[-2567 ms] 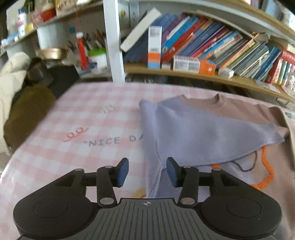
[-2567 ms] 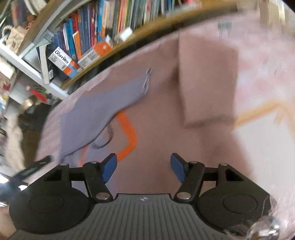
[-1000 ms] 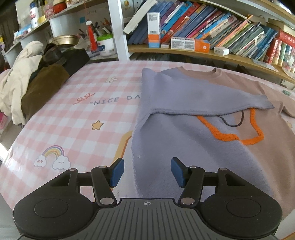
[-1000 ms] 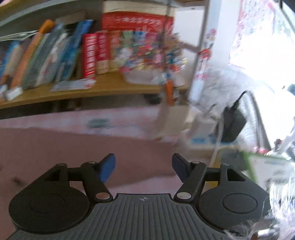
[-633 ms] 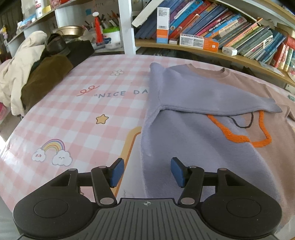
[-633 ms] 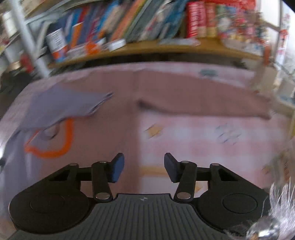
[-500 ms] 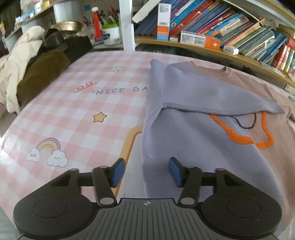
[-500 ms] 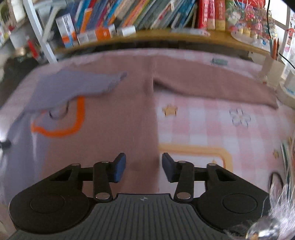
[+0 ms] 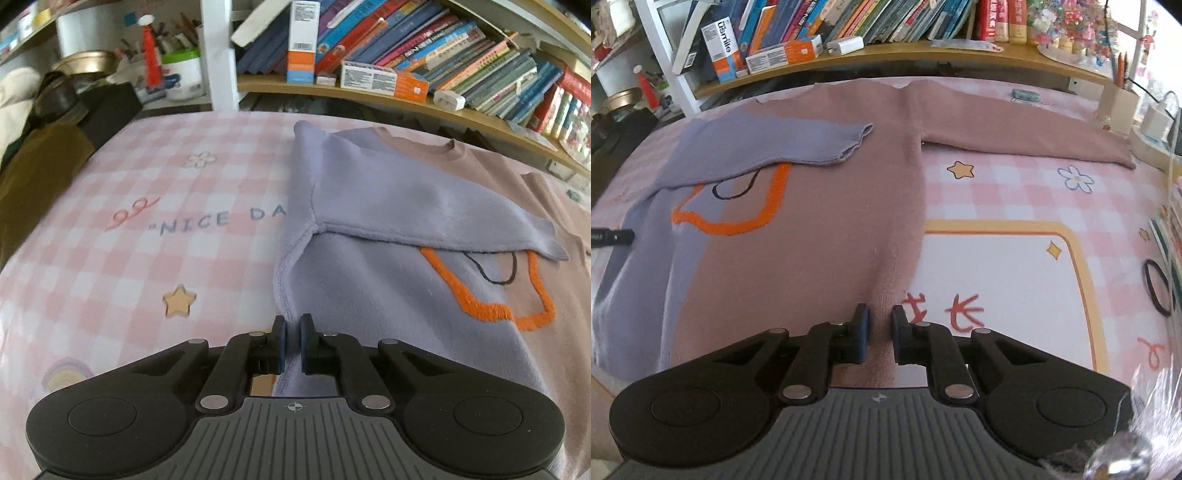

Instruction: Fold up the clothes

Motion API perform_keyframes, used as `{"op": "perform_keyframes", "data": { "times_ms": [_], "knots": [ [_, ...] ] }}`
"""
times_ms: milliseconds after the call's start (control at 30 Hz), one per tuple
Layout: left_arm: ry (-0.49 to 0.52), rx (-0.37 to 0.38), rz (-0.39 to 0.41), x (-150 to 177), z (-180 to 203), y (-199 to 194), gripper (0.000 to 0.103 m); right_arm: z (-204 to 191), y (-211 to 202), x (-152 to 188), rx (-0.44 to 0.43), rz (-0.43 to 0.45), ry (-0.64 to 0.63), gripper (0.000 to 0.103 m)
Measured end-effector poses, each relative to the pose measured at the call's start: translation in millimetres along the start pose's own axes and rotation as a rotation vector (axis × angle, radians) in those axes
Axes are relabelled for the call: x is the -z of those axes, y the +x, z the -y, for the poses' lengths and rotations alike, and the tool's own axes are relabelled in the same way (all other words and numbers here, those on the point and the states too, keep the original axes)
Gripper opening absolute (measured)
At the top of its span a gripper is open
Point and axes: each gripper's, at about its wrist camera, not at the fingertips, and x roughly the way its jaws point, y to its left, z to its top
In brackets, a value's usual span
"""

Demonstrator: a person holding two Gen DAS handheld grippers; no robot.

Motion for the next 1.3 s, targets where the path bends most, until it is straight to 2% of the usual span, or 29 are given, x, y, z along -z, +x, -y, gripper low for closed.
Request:
{"op": "perform_keyframes", "data": {
  "times_ms": [267, 500, 733, 967, 1167, 1300],
  "knots": [
    [0.124, 0.098, 0.002, -4, 28, 2, 0.006, 8, -8, 8, 0.103, 0.014, 0.094, 0.012],
    [0.050, 0.065, 0.021, 3, -5, -7, 0.004, -6, -9, 8, 0.105, 0.003, 0.057, 0.012],
    [0.013, 0.025, 0.010, 15, -32, -14, 0.004, -37, -6, 10, 0.077, 0.002, -0.037, 0.012],
    [0.039, 0.042, 0.017, 17, -29, -11, 0.004, -40, -9, 12, 0.080, -0.002, -0.041, 0.012],
    [0.043, 0.048, 0.018, 12, -31, -6, 0.004, -55, -11, 19, 0.029, -0.011, -0.076, 0.012],
    [0.045, 0.044, 0.017, 12, -30, -4, 0.004, -55, -11, 19, 0.031, -0.001, -0.079, 0.012]
  ]
}}
